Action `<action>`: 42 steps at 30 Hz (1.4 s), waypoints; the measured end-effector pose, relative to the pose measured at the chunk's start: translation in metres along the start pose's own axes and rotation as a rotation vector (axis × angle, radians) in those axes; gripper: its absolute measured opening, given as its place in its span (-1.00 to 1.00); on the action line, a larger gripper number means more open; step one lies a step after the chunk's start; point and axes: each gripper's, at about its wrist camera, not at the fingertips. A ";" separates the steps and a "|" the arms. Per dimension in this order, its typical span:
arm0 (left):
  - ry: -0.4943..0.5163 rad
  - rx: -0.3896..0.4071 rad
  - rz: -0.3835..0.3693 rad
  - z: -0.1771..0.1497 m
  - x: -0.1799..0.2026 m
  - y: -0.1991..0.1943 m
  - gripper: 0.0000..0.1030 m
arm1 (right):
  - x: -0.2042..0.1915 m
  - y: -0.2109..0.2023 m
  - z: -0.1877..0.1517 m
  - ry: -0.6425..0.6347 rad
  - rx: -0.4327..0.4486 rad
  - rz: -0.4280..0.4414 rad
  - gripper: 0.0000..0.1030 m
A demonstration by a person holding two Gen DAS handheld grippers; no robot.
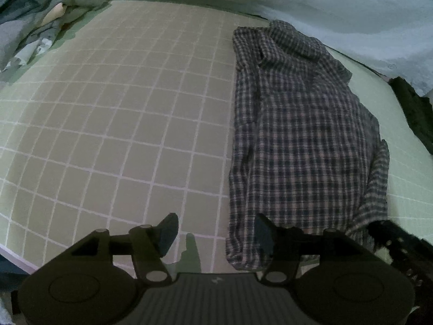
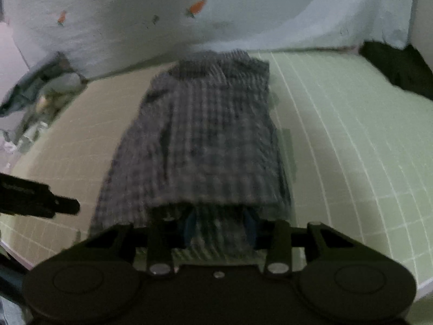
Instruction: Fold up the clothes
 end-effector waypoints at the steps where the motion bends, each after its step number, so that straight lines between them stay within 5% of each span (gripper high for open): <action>1: -0.004 0.000 0.001 0.000 -0.001 0.000 0.23 | -0.002 -0.001 0.002 -0.011 0.011 -0.002 -0.26; 7: -0.015 0.003 0.007 0.002 -0.002 -0.001 0.26 | -0.009 0.026 0.010 -0.028 -0.065 0.010 -0.26; 10: -0.010 0.005 0.010 0.002 -0.001 -0.002 0.35 | -0.008 0.031 0.021 -0.029 -0.036 0.001 -0.19; 16: 0.000 0.009 0.017 0.002 0.003 -0.004 0.40 | -0.011 0.051 0.065 -0.071 0.079 0.051 0.67; 21: 0.002 0.000 0.017 0.001 0.006 -0.001 0.51 | -0.002 0.043 0.063 -0.020 0.133 0.035 0.90; 27: -0.016 -0.050 0.001 -0.005 0.011 0.017 0.53 | 0.040 0.030 0.016 0.182 0.003 -0.069 0.93; 33: -0.035 -0.100 -0.015 -0.012 0.017 0.034 0.53 | 0.060 0.035 -0.012 0.317 -0.097 -0.049 0.92; 38: -0.049 -0.126 -0.029 -0.017 0.021 0.045 0.44 | 0.060 0.041 -0.020 0.331 -0.152 -0.019 0.53; 42: -0.046 -0.126 -0.075 -0.018 0.020 0.044 -0.07 | 0.061 0.041 -0.022 0.328 -0.166 0.035 -0.02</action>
Point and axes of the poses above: each gripper's, at about its wrist camera, not at the fingertips, and y roughly the way its jaws point, x to its right, z to its top, and after that the axes turned 9 degrees about -y, right-handed
